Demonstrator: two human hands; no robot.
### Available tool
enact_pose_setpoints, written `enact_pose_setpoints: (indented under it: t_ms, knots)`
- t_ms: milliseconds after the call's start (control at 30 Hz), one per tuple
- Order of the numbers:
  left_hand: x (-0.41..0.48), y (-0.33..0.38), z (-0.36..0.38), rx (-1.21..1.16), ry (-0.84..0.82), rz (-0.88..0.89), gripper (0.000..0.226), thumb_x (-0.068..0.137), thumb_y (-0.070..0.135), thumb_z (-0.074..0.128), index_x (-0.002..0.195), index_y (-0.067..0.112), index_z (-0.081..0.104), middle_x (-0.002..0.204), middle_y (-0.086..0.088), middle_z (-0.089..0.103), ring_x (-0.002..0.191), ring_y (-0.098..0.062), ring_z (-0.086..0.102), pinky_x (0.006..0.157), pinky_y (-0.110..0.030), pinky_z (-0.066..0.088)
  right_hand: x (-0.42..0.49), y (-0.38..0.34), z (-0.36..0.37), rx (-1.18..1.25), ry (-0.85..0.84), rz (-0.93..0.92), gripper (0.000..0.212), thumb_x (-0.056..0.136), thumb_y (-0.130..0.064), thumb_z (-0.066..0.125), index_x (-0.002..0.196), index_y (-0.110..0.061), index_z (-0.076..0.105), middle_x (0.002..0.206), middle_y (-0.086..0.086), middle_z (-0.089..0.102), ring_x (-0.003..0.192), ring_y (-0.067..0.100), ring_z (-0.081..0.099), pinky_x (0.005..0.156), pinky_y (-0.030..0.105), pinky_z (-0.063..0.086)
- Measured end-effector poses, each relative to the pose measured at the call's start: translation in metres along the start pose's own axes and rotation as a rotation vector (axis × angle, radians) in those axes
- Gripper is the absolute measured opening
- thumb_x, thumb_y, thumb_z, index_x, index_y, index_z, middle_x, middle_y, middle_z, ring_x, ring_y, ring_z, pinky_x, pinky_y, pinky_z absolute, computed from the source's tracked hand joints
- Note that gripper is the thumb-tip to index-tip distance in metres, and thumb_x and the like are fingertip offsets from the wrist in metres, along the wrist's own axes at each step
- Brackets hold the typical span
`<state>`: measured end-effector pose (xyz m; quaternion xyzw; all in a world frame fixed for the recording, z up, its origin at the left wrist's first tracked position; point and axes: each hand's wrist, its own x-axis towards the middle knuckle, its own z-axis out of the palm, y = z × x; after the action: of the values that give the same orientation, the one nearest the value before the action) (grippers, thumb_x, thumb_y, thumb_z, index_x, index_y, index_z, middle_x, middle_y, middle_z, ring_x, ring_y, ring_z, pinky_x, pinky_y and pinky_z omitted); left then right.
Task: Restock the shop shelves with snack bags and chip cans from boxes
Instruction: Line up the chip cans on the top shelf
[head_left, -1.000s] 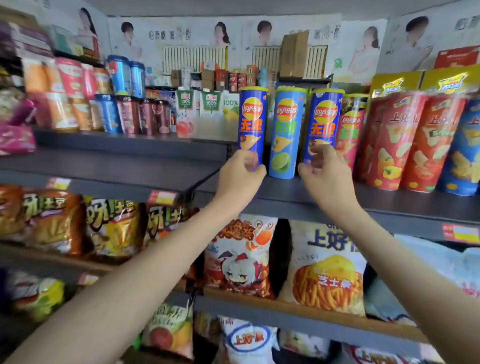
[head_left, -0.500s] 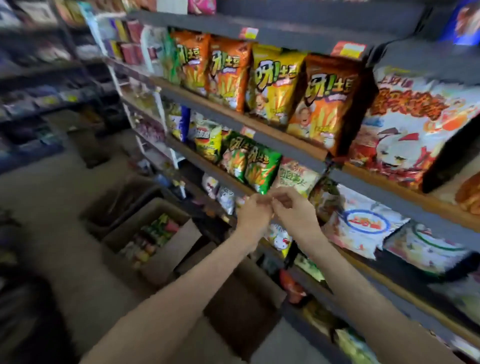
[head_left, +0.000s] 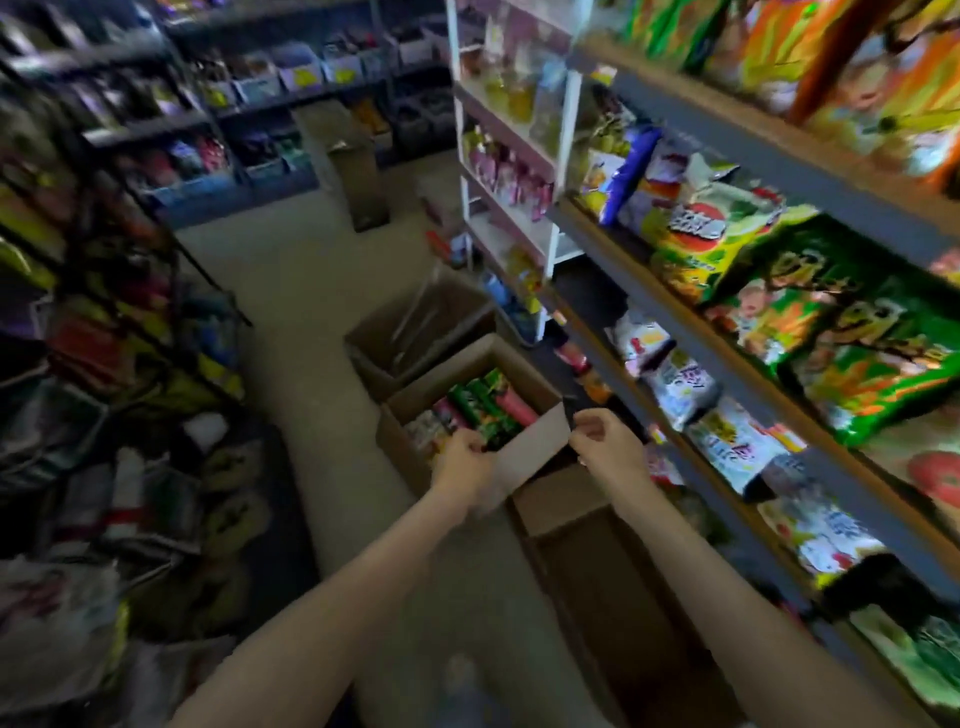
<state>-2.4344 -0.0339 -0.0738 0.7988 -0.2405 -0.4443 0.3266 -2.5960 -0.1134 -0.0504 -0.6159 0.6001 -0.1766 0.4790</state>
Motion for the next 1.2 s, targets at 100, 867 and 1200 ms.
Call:
enact_pose_setpoints:
  t_ms: [100, 867, 1200]
  knots:
    - [0.057, -0.007, -0.045, 0.001, 0.055, -0.078, 0.01, 0.089, 0.016, 0.061, 0.095, 0.021, 0.055, 0.11, -0.012, 0.064, 0.103, -0.033, 0.062, 0.089, -0.04, 0.054, 0.043, -0.016, 0.036, 0.038, -0.02, 0.054, 0.018, 0.093, -0.017, 0.057, 0.108, -0.027, 0.054, 0.105, -0.003, 0.058, 0.104, 0.019, 0.057, 0.093, 0.041, 0.05]
    - [0.499, -0.126, 0.02, -0.062, 0.024, -0.34, 0.03, 0.094, 0.013, 0.06, 0.117, 0.027, 0.048, 0.106, -0.003, 0.062, 0.085, -0.016, 0.058, 0.067, -0.028, 0.044, 0.467, 0.146, 0.24, -0.22, -0.122, 0.259, 0.043, 0.091, -0.002, 0.058, 0.133, -0.005, 0.046, 0.116, 0.008, 0.05, 0.108, 0.023, 0.052, 0.089, 0.031, 0.041]
    - [0.603, -0.247, 0.089, 0.06, -0.042, -0.395, 0.062, 0.091, 0.013, 0.063, 0.143, 0.036, 0.038, 0.13, -0.007, 0.053, 0.113, -0.029, 0.057, 0.091, -0.045, 0.053, 0.589, 0.296, 0.338, -0.439, -0.232, 0.297, 0.102, 0.078, -0.009, 0.074, 0.154, -0.019, 0.007, 0.154, 0.013, 0.025, 0.141, 0.032, 0.027, 0.112, 0.053, 0.03]
